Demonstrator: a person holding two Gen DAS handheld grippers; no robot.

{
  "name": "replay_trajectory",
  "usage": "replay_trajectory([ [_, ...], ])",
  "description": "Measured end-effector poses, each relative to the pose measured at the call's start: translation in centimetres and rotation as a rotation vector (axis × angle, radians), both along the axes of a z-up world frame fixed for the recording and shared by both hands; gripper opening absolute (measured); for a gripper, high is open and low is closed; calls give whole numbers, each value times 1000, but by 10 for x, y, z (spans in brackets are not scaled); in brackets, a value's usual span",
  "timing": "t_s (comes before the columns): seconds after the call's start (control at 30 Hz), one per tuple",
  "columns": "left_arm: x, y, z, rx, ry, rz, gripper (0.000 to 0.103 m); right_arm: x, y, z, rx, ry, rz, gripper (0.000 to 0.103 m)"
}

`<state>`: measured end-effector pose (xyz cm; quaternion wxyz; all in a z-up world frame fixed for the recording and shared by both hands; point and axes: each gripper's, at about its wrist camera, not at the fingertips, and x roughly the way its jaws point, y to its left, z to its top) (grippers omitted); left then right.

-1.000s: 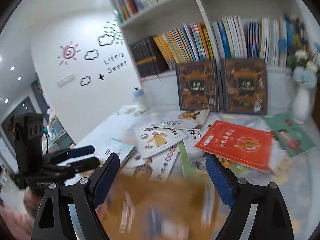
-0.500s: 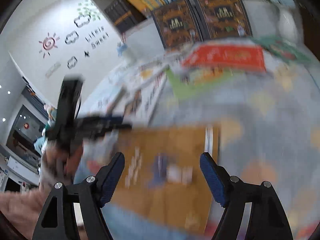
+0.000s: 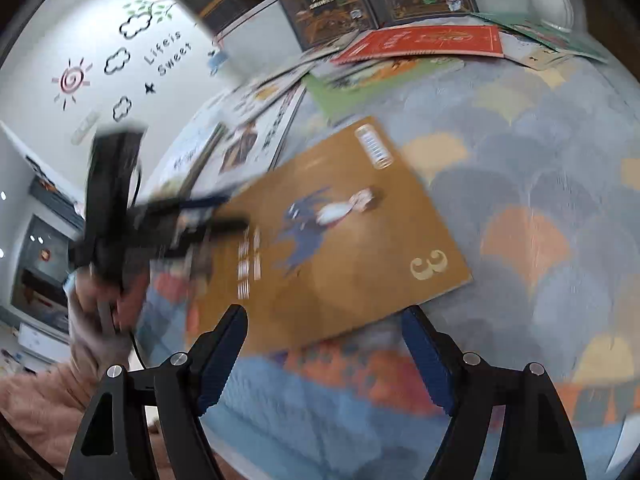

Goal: Organize books

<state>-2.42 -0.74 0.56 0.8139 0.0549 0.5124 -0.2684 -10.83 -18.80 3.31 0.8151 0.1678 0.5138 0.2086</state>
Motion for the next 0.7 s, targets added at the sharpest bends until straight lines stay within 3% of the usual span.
replay_trajectory([
  [0.1,-19,-6,3,-22,36,-29,72,32,-6,2,-15,17,-17,87],
  [0.2,-39,-17,5,-63,67,-105,72,59,-10,11,-67,-36,-42,88],
  [0.27,-46,-23,5,-55,61,-120,72,74,-16,12,-44,-34,-60,88],
  [0.43,-25,-8,4,-138,119,-64,61,51,-38,10,58,-29,-82,88],
  [0.5,-10,-1,1,-183,154,-51,54,25,-38,3,95,-8,-66,83],
  [0.57,-3,0,0,-208,176,-63,51,12,-29,-5,122,30,-21,58],
  [0.7,10,-2,-1,-236,204,-61,48,2,-15,-11,109,-2,9,60],
])
